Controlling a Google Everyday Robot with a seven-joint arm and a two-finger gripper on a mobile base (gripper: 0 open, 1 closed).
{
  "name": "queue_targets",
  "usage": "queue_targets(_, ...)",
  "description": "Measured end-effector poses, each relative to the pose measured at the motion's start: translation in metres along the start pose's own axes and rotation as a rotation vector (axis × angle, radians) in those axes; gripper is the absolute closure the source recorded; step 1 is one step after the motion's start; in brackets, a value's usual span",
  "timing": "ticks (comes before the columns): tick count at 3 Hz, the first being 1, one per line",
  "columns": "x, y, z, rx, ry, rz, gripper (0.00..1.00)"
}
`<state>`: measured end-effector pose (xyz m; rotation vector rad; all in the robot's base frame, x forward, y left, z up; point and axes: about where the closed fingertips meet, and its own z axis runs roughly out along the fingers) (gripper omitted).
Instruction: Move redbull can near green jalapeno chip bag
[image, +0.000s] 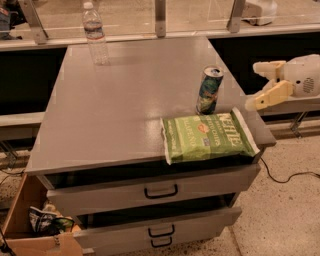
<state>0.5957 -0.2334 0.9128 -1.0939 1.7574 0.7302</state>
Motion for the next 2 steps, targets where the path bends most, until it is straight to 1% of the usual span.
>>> queue_targets(1, 0.001, -0.017, -0.069, 0.077, -0.035, -0.067, 0.0)
queue_targets(2, -0.017, -0.023, -0.084, 0.11, -0.053, -0.103, 0.0)
